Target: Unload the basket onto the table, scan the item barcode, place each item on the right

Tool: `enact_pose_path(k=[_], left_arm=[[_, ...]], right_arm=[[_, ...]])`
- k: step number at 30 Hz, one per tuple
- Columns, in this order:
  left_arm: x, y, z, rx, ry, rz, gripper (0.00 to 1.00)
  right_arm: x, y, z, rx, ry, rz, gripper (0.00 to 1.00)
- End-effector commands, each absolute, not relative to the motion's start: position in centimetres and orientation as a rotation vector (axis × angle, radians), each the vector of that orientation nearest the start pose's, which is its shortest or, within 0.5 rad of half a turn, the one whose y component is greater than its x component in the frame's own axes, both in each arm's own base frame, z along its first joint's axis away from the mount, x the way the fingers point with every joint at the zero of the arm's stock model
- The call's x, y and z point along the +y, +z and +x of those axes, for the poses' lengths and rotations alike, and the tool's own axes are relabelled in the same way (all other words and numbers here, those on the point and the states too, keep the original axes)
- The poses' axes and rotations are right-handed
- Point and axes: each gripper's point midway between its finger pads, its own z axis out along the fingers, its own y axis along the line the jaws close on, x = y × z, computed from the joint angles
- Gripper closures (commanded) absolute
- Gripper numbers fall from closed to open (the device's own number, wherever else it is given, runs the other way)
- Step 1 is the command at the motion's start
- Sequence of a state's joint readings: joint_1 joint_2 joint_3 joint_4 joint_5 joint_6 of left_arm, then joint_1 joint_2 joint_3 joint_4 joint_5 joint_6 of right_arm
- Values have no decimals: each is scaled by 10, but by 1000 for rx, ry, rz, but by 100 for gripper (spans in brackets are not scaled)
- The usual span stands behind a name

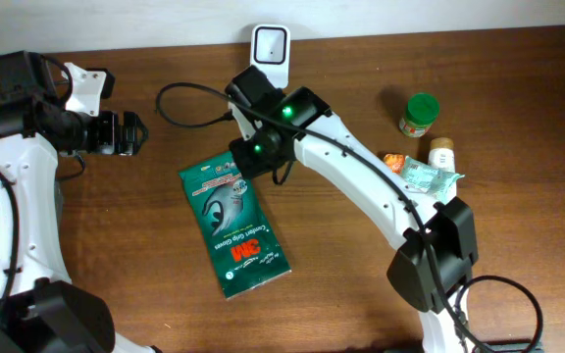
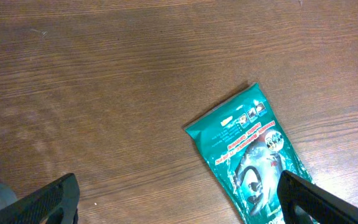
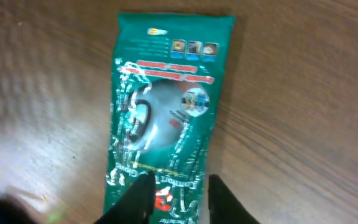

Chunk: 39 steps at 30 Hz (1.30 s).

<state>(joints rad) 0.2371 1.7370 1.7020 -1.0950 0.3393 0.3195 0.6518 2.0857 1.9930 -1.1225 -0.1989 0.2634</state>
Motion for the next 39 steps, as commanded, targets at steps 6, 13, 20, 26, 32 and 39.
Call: enact_pose_path(k=[6, 13, 20, 26, 32, 39], left_arm=[[42, 228, 423, 2533, -243, 239, 1], [6, 228, 424, 2506, -573, 103, 22], [8, 91, 390, 2752, -620, -463, 100], [-13, 38, 385, 2765, -620, -471, 100], [-40, 17, 385, 2829, -575, -401, 100], [-44, -19, 367, 2945, -543, -463, 100]], right_arm=[[291, 112, 378, 2896, 569, -441, 63], [279, 66, 372, 2918, 932, -347, 62], [284, 55, 377, 2914, 953, -246, 67], [292, 29, 367, 2983, 969, -229, 71], [292, 25, 367, 2994, 964, -225, 71], [302, 3, 347, 3076, 1005, -245, 66]])
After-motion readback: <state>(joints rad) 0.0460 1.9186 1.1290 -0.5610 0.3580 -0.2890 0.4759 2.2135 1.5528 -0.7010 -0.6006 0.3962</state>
